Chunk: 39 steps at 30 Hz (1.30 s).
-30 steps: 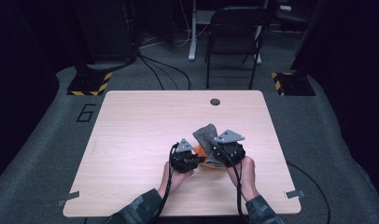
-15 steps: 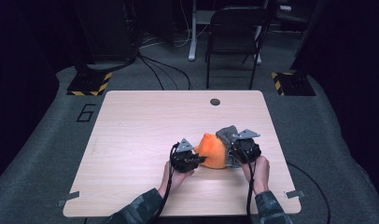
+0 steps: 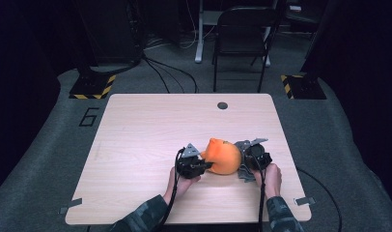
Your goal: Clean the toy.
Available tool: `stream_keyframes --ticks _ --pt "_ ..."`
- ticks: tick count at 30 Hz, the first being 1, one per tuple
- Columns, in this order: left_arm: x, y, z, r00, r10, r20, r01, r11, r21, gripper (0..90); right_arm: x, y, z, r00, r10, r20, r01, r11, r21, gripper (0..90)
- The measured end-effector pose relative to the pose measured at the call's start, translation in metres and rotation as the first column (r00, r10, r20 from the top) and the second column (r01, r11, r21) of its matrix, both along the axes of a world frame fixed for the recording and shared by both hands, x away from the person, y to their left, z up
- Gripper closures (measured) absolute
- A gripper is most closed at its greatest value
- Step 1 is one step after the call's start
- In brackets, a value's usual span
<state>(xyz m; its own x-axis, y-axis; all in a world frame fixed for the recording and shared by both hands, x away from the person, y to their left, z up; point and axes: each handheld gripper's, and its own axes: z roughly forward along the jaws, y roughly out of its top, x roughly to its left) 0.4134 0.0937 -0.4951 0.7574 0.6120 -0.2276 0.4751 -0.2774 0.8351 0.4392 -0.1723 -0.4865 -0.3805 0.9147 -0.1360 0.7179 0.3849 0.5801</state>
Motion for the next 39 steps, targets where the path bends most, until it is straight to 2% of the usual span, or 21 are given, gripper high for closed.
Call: stream_keyframes --ticks 2,3,4,6,7,8,9,10,11,13,14,16,18,19,20,22,25,28,32,39 --pt "0.0 0.0 0.0 1.0 0.002 -0.002 -0.002 1.0 -0.001 78.5 -0.004 -0.002 0.015 0.9993 -0.01 0.037 0.009 1.0 0.023 75.4" --pt "0.0 0.0 0.0 1.0 0.002 -0.002 -0.002 1.0 -0.001 78.5 -0.004 -0.002 0.015 0.9993 -0.01 0.037 0.009 1.0 0.023 75.4" --pt "0.0 0.0 0.0 1.0 0.001 0.001 -0.001 1.0 0.002 78.5 -0.012 -0.002 0.037 0.9946 -0.015 0.103 0.01 0.999 0.052 75.4" --pt "-0.001 -0.001 0.0 1.0 -0.001 0.006 0.001 1.0 0.004 78.5 -0.023 0.001 0.061 0.9858 0.003 0.168 -0.019 0.995 0.094 75.4" --pt "-0.001 -0.001 0.0 1.0 -0.001 0.006 0.001 1.0 0.004 78.5 -0.028 0.004 0.071 0.9767 0.025 0.213 -0.048 0.994 0.101 75.4" --pt "-0.001 -0.001 0.0 1.0 -0.001 0.006 0.001 1.0 0.004 78.5 -0.028 0.004 0.071 0.9767 0.025 0.213 -0.048 0.994 0.101 75.4" --pt "0.0 -0.001 0.0 1.0 -0.002 0.005 0.002 1.0 0.003 78.5 -0.034 0.009 0.081 0.9687 0.05 0.243 -0.08 0.99 0.116 75.4" --pt "0.0 -0.001 0.0 1.0 -0.002 0.004 0.002 1.0 0.004 78.5 -0.044 0.019 0.094 0.9525 0.096 0.289 -0.141 0.98 0.138 75.3" --pt "0.0 -0.001 0.0 1.0 -0.002 0.005 0.002 1.0 0.005 78.5 -0.047 0.025 0.097 0.9439 0.128 0.304 -0.176 0.975 0.137 75.3" --pt "-0.001 -0.001 0.0 1.0 0.003 0.002 -0.003 1.0 -0.006 78.5 -0.052 0.038 0.098 0.9308 0.176 0.321 -0.228 0.964 0.134 75.2" --pt "0.0 -0.001 0.0 1.0 0.001 0.003 -0.001 1.0 -0.002 78.5 -0.053 0.044 0.096 0.9291 0.196 0.314 -0.244 0.962 0.121 75.2" --pt "0.0 0.0 0.0 1.0 -0.001 0.004 0.001 1.0 0.001 78.5 -0.053 0.054 0.089 0.9317 0.215 0.293 -0.251 0.964 0.091 75.0" --pt "-0.001 0.0 0.0 1.0 -0.004 0.001 0.004 1.0 0.001 78.4 -0.05 0.059 0.081 0.9346 0.208 0.288 -0.221 0.975 0.013 75.0" --pt "-0.001 0.0 0.0 1.0 -0.008 0.004 0.008 1.0 0.005 78.3 -0.048 0.057 0.077 0.9382 0.202 0.281 -0.212 0.977 0.005 75.0" --pt "0.0 0.0 0.0 0.9999 -0.009 0.008 0.009 0.9999 0.01 78.3 -0.046 0.053 0.075 0.9431 0.181 0.279 -0.194 0.981 0.022 75.0" --pt "0.0 0.0 0.0 0.9999 -0.01 0.009 0.01 0.9999 0.009 78.2 -0.042 0.046 0.074 0.9518 0.149 0.268 -0.159 0.987 0.014 75.1" --pt "-0.001 -0.001 0.0 0.9999 -0.011 0.002 0.011 0.9999 0.012 77.7 -0.036 0.038 0.064 0.9632 0.138 0.23 -0.154 0.987 0.05 75.7" --pt "0.0 -0.002 -0.001 1.0 -0.005 0.001 0.005 0.9999 0.009 76.8 -0.034 0.041 0.054 0.9659 0.131 0.223 -0.144 0.989 0.043 76.3" --pt "0.002 0.0 -0.001 0.9998 -0.017 0.009 0.017 0.9997 0.018 71.3 -0.035 0.042 0.053 0.9638 0.147 0.223 -0.155 0.988 0.019 76.5" --pt "0.005 0.004 0.002 0.998 -0.056 0.028 0.055 0.9971 0.053 48.7 -0.033 0.043 0.051 0.9655 0.143 0.217 -0.15 0.988 0.017 76.6"
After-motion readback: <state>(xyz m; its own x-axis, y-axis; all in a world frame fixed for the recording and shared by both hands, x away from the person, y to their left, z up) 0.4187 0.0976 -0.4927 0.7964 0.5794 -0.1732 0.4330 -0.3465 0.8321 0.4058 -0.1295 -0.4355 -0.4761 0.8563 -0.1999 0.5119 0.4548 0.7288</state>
